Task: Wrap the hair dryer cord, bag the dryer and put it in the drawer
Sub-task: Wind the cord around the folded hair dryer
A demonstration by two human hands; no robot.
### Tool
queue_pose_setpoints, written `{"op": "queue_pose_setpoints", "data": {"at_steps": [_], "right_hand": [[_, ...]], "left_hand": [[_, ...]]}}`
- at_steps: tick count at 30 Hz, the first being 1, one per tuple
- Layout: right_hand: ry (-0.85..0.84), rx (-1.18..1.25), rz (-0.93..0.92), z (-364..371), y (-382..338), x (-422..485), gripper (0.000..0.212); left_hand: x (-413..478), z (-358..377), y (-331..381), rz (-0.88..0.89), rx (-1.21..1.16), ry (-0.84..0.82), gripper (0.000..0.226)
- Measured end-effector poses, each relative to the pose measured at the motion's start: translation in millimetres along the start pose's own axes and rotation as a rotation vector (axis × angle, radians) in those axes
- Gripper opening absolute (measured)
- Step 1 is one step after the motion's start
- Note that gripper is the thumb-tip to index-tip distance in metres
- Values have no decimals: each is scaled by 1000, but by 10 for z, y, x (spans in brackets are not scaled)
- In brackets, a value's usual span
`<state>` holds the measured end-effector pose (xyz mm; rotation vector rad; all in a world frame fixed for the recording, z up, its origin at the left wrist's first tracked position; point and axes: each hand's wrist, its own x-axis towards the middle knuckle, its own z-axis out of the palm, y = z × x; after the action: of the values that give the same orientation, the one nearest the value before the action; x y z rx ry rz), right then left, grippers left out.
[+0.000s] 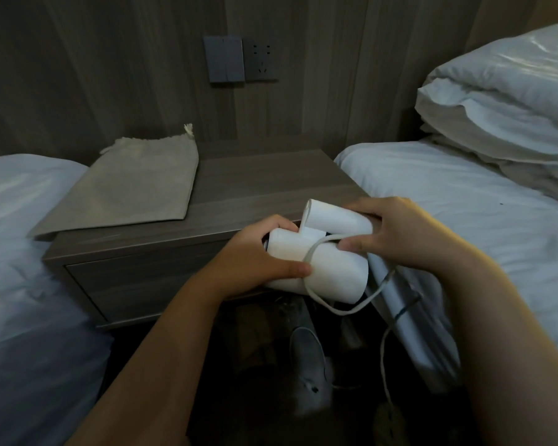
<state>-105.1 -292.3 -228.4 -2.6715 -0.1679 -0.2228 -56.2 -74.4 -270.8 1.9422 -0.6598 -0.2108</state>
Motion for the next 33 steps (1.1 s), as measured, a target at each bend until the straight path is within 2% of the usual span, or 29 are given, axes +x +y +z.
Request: {"op": "queue_pose_setpoints", "data": {"at_steps": [8,14,17,25,28,31,33], "right_hand": [[20,75,-19,54,-2,3,41],[3,-46,-59,133,-112,-5,46],[23,-135,-89,193,-186,-1,42],[158,-254,-137,193,-281,-20,48],[225,-285,-200,245,-234,9,47],[314,-373,-275,332,-154,79,55],[343,-351,-245,379,-110,118,58]], "left_hand": [[3,-149,91,-62,170,-200,41],[18,-112,96,-79,182,-310,49],[28,-53,27,-107,154,-255,46],[20,-49,-29,-126,-54,-98,19],[26,-15,-68,-149,-76,-50,15],[43,23,-108,-186,-101,10,13],[54,48,-125,-224,-136,56,15]]}}
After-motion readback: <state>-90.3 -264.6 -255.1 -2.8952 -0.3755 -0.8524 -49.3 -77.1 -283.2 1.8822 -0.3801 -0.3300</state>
